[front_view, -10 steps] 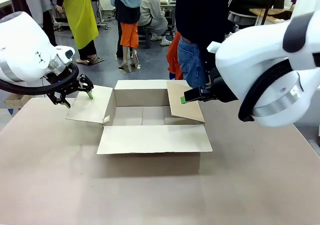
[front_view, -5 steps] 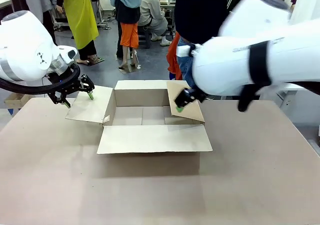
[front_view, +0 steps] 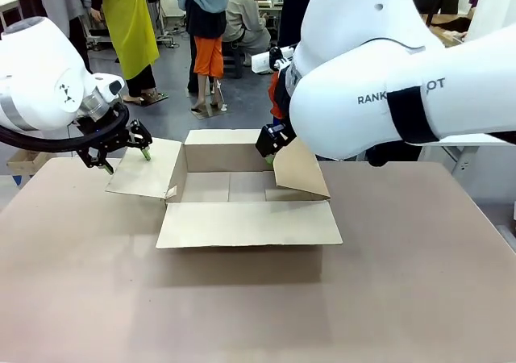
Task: Pack the gift set into the box.
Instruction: Place both hands on the side flaps of the Package Box and spread them outward.
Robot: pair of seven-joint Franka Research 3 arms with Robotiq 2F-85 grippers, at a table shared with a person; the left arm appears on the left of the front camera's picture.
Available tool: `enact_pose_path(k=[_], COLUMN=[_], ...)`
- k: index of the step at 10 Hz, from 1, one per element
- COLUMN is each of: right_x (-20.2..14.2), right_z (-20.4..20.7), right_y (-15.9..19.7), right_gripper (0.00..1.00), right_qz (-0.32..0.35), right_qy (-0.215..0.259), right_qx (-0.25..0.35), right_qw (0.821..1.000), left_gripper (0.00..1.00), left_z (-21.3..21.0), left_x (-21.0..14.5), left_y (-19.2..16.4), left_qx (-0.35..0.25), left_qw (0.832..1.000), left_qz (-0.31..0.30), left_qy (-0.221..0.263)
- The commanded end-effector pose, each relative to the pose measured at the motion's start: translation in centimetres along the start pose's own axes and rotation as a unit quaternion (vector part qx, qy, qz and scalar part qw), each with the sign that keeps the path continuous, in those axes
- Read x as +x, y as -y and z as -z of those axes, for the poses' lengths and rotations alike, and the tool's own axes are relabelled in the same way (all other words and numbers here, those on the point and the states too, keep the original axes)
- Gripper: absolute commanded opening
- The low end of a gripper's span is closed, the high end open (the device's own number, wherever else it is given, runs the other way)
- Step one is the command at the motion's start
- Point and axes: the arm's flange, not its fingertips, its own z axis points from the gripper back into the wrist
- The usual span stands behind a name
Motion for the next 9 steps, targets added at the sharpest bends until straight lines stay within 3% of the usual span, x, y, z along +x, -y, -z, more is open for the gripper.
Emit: enact_pose_path(k=[1,4,5,9], right_x=[4.3,9.9,11.3,10.6], right_z=[2.2,6.0,10.4,15.5], right_y=[-3.1,-3.9,-3.9,-2.3], right_gripper=[1.00,1.00,1.00,1.00], right_qz=[-0.059,-0.042,0.015,0.093], right_qy=[-0.047,-0.129,-0.161,-0.168], right_qx=[-0.051,-0.093,-0.114,-0.156], right_qw=[0.996,0.986,0.980,0.969], left_gripper=[1.00,1.00,1.00,1.00], left_z=[-0.3,-0.3,-0.3,-0.3], left_x=[-0.2,-0.2,-0.2,-0.2], left_y=[0.1,0.1,0.1,0.1], left_qx=[0.007,0.007,0.007,0.007], left_qw=[1.000,1.000,1.000,1.000], left_qz=[-0.006,-0.006,-0.006,-0.006], left_qy=[0.001,0.001,0.001,0.001])
